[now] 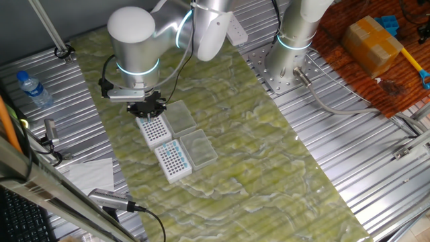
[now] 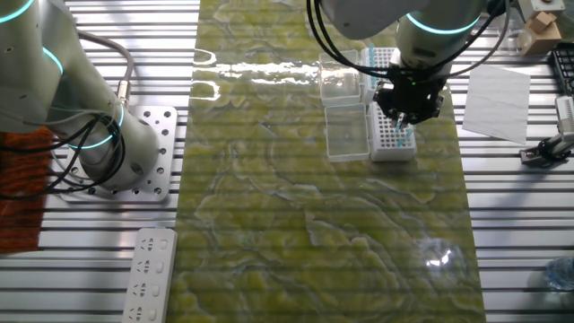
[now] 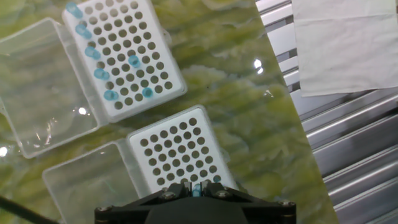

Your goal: Transfer all medium pipette tips from one holder to another

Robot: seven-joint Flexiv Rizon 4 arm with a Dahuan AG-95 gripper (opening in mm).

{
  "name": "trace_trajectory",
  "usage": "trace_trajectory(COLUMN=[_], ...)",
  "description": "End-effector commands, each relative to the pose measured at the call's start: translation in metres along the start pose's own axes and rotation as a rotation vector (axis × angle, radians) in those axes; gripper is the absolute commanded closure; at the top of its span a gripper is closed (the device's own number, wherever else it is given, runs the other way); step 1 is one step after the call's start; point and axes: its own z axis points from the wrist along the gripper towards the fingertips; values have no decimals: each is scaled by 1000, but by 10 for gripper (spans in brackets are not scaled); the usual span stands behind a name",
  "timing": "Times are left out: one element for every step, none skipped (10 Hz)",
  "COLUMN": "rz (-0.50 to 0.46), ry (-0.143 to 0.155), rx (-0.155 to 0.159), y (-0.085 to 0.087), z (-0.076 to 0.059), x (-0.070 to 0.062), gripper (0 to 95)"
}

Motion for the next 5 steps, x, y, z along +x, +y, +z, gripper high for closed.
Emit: trace_trajectory(rz=[15, 23, 47, 47, 91], ry=[10, 14, 14, 14, 35], rx=[-18, -27, -49, -49, -85], y=[-5, -7, -10, -10, -12], z=[-13, -18, -30, -30, -54], x=[-7, -10, -17, -17, -36], gripper=[950, 950, 950, 950, 950])
